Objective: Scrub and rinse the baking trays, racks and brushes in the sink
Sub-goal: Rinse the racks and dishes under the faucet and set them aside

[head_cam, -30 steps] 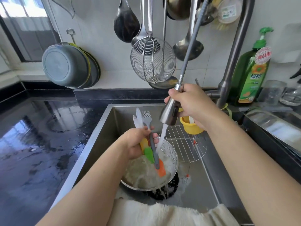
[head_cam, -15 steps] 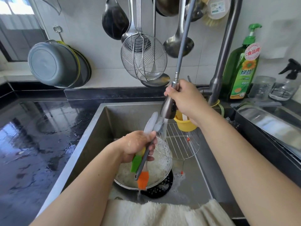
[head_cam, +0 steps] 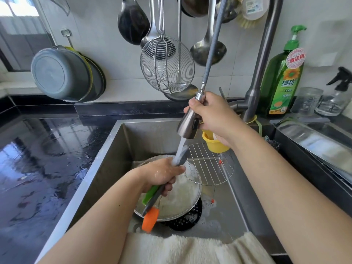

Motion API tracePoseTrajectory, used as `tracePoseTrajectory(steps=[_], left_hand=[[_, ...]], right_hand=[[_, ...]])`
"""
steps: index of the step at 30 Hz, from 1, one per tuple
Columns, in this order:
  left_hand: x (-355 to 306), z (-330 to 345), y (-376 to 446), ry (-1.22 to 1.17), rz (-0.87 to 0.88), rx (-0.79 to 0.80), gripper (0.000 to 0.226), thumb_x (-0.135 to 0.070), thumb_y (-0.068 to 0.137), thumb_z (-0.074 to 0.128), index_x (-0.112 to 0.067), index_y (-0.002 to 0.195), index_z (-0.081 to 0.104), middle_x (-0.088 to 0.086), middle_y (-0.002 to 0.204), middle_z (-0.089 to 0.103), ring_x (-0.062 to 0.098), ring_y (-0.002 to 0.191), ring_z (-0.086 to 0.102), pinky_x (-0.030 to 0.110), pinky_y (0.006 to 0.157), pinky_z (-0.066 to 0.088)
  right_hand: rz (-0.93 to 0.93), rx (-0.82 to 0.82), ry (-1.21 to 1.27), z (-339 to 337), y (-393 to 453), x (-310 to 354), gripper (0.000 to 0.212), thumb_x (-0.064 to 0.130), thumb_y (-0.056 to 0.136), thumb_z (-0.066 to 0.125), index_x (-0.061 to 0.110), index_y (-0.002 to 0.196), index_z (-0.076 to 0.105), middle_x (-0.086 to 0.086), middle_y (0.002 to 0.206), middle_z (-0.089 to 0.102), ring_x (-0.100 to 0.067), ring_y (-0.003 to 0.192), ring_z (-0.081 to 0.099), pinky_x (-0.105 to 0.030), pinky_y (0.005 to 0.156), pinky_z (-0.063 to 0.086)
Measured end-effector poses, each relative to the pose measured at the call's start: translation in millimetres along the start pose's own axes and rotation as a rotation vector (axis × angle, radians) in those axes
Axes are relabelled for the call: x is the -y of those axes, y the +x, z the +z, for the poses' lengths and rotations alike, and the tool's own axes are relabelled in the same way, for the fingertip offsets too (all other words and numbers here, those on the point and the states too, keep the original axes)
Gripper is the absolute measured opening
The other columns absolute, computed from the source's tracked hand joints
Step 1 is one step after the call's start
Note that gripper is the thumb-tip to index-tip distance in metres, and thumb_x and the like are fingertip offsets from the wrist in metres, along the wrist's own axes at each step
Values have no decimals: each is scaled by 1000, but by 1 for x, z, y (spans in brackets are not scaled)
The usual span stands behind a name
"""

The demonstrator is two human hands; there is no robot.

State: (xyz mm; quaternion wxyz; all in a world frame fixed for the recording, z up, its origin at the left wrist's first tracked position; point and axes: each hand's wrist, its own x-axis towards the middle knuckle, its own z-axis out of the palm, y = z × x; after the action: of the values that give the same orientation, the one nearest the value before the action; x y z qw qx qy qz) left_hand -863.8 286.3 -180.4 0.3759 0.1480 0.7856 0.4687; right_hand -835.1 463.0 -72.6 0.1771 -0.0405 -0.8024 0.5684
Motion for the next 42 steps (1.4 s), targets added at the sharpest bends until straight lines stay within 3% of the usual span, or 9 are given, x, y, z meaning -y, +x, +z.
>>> tracePoseTrajectory(steps=[4,9,12,17,20,24,32,37,42], left_hand=[[-2,1,0,-22,57,-14,10,-18,108,47,-14,101,43,4,69,49,18,50,52,30,46,48],[-1,-1,3,116,145,-54,19,-2,103,47,-10,86,51,9,74,55,24,71,63,40,73,50],[1,-2,4,-79,144,-15,13,-6,108,49,-6,96,50,9,77,61,28,73,68,45,79,55],[-6,-2,0,-322,142,83,4,-7,104,58,-3,105,57,22,101,75,39,100,74,49,94,60],[-6,-2,3,-403,121,60,5,-7,103,60,-2,104,62,23,109,75,36,106,74,42,88,62],[-4,-7,10,-516,138,-101,10,-6,105,57,-4,113,61,19,108,78,34,106,75,47,92,59],[-7,-7,13,-552,176,-157,17,-12,108,53,-8,124,55,13,112,78,28,105,76,47,86,60],[-10,-3,9,-538,269,-164,21,-13,108,53,-4,127,54,17,115,76,30,107,75,49,94,57],[-10,-4,8,-613,292,-176,15,-9,106,55,-6,120,60,24,115,74,34,108,74,40,82,61]], right_hand=[[-23,-64,-132,-5,0,-2,19,37,101,54,19,104,59,3,103,73,-24,104,65,-45,95,52],[55,64,35,-8,-2,2,16,31,103,55,16,104,57,-2,104,76,-31,108,68,-55,96,54],[-4,-18,-87,-10,-1,-1,19,35,101,54,17,104,59,1,103,74,-26,104,67,-55,98,52],[69,101,77,-9,-5,5,27,30,104,55,6,115,55,-5,106,76,-32,109,69,-55,96,55],[27,94,36,-8,-6,7,25,38,99,56,14,105,56,-1,103,76,-32,108,69,-57,96,55],[71,196,170,-9,-10,12,12,22,106,53,11,109,54,-12,111,75,-30,108,71,-49,92,59],[9,102,125,7,-9,11,6,24,103,58,18,102,56,-6,109,74,-28,110,68,-58,95,55],[21,147,123,7,-12,18,23,23,101,62,6,116,55,-12,113,72,-29,108,70,-55,90,59],[35,138,80,2,-12,18,29,30,95,67,9,112,57,-16,115,70,-33,109,69,-57,89,59]])
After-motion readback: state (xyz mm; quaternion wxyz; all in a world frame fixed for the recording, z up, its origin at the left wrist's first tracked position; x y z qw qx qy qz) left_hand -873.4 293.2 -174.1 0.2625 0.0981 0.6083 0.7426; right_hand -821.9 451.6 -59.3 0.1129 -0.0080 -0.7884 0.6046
